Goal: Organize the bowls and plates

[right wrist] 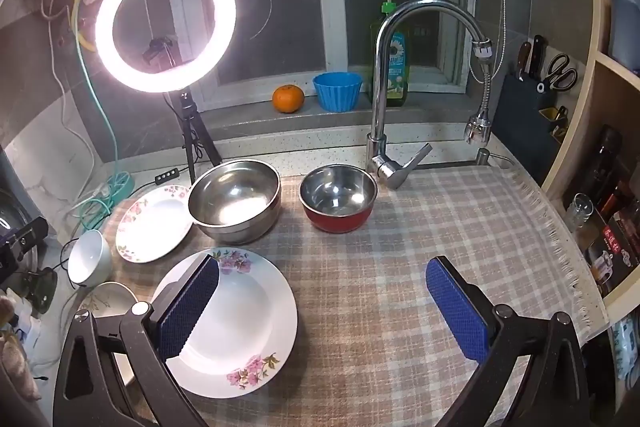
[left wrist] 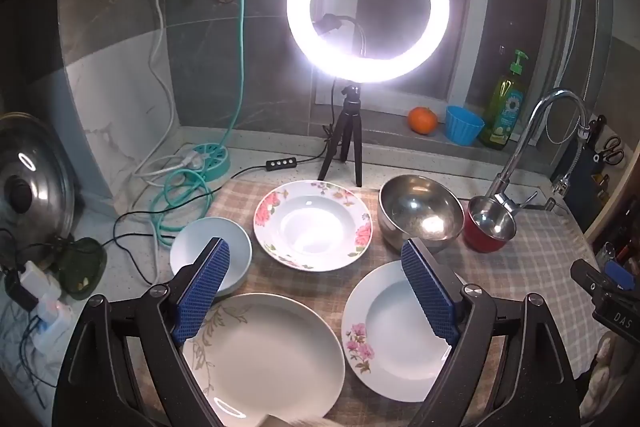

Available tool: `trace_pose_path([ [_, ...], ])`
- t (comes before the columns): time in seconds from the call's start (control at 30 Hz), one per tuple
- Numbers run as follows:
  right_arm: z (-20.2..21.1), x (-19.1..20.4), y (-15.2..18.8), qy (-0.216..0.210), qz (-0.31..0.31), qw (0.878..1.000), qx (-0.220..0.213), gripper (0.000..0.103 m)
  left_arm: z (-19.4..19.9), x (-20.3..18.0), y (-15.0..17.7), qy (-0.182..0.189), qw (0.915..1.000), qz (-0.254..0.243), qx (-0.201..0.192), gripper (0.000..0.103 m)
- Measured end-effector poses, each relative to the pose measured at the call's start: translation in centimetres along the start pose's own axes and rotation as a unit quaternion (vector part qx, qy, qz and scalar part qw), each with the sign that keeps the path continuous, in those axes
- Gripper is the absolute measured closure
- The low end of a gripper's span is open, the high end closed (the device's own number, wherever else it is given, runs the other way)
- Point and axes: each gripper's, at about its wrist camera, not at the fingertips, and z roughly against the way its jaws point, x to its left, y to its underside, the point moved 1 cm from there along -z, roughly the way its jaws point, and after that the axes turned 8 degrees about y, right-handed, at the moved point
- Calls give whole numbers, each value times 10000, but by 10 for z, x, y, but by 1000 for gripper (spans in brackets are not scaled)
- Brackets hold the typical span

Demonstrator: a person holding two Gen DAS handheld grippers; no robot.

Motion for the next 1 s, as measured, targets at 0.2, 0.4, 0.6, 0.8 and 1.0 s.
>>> trace_pose_path([
  [0.2,0,0,-2,7,31,10000,-4,0,-2,-1,0,-76,10000,-52,1,15],
  [0.4,5,1,-14,-16,56,10000,2,0,2,2,2,-65,10000,-53,19,15],
  [0.6,4,4,-6,-17,40,10000,-37,0,3,3,3,-73,10000,-61,0,15],
  [0.8,3,4,-4,-11,44,10000,-15,0,1,3,3,-71,10000,-52,37,15],
  [1.0,2,5,-4,-22,55,10000,0,0,0,4,4,-65,10000,-42,17,15],
])
